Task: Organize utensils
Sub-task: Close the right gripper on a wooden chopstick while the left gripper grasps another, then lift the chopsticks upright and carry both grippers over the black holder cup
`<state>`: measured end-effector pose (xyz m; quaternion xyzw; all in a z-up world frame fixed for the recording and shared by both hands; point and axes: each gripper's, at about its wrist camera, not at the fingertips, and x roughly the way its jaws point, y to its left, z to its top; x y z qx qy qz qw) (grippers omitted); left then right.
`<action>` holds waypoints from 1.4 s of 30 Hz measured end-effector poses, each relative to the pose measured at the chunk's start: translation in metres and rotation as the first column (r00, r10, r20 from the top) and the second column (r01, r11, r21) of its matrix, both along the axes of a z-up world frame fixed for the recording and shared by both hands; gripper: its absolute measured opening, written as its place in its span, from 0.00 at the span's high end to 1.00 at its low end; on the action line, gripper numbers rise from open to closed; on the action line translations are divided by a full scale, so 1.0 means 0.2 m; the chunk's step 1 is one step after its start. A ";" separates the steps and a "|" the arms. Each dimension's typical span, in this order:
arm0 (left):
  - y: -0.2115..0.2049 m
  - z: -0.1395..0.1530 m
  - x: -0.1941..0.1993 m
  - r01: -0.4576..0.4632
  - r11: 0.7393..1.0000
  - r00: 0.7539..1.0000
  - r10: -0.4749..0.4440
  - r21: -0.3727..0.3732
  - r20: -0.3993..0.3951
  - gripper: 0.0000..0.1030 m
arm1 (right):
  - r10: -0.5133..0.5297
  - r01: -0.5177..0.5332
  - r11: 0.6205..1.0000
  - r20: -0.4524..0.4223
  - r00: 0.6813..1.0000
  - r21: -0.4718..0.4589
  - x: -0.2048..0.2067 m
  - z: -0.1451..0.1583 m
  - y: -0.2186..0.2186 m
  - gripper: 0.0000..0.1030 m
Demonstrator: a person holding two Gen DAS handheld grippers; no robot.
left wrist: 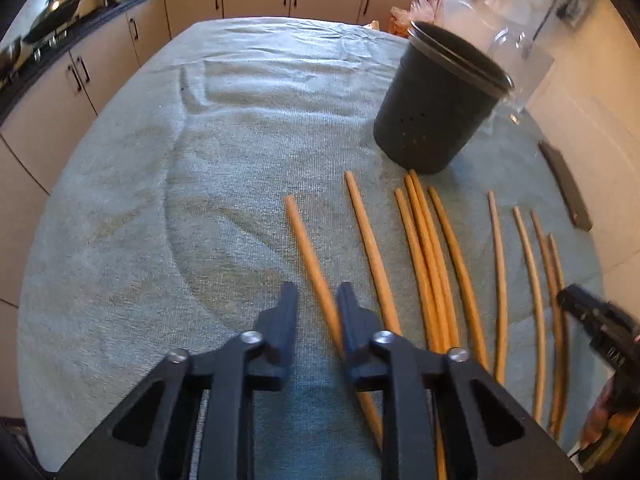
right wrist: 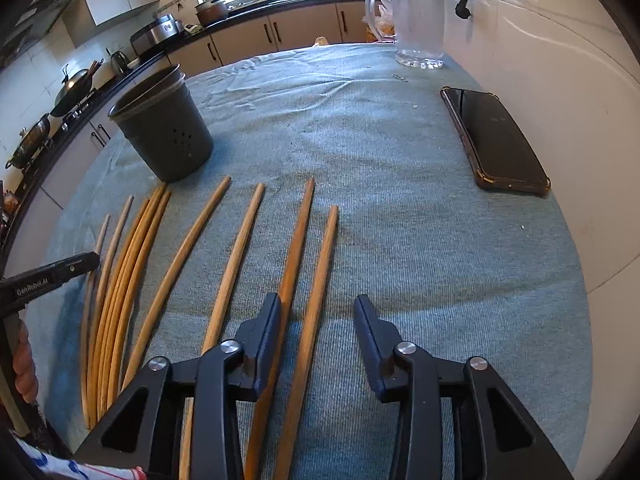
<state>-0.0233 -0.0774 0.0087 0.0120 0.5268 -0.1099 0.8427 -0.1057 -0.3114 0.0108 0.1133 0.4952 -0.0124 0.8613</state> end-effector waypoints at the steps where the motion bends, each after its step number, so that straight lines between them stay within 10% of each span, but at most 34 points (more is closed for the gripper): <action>1: -0.01 0.00 -0.01 0.012 1.000 1.000 -0.012 0.024 0.004 0.89 | 0.002 -0.002 1.000 -0.004 1.000 -0.002 0.01 0.00 0.00 0.70; 4: -0.01 0.00 -0.01 0.027 0.999 1.000 -0.027 0.028 -0.003 0.89 | 0.006 -0.006 1.000 -0.046 0.999 0.002 0.03 -0.01 -0.01 0.90; 25: 0.09 0.02 0.02 0.131 0.991 0.977 -0.124 0.031 -0.173 0.89 | 0.076 -0.108 0.991 -0.325 0.943 -0.082 0.21 -0.01 -0.10 0.85; 30: 0.05 0.02 0.08 0.164 0.986 0.960 -0.162 -0.013 -0.228 0.60 | 0.094 -0.132 0.988 -0.377 0.921 -0.075 0.31 -0.02 -0.10 0.83; 32: 0.03 0.02 0.08 0.174 0.985 0.961 -0.167 0.013 -0.221 0.63 | 0.110 -0.147 0.986 -0.368 0.923 -0.074 0.32 -0.01 -0.11 0.91; 33: 0.03 0.02 0.07 0.172 0.985 0.965 -0.162 0.030 -0.205 0.91 | 0.116 -0.157 0.984 -0.354 0.928 -0.088 0.32 -0.01 -0.10 0.91; 34: 0.03 0.02 0.06 0.168 0.985 0.967 -0.160 0.025 -0.200 0.94 | 0.127 -0.171 0.980 -0.332 0.935 -0.105 0.30 0.00 -0.09 0.93; 42: 0.14 0.24 -0.17 0.165 0.986 0.986 -0.165 -0.015 0.005 0.94 | 0.132 -0.138 0.988 -0.083 0.988 -0.069 0.06 0.24 -0.09 0.94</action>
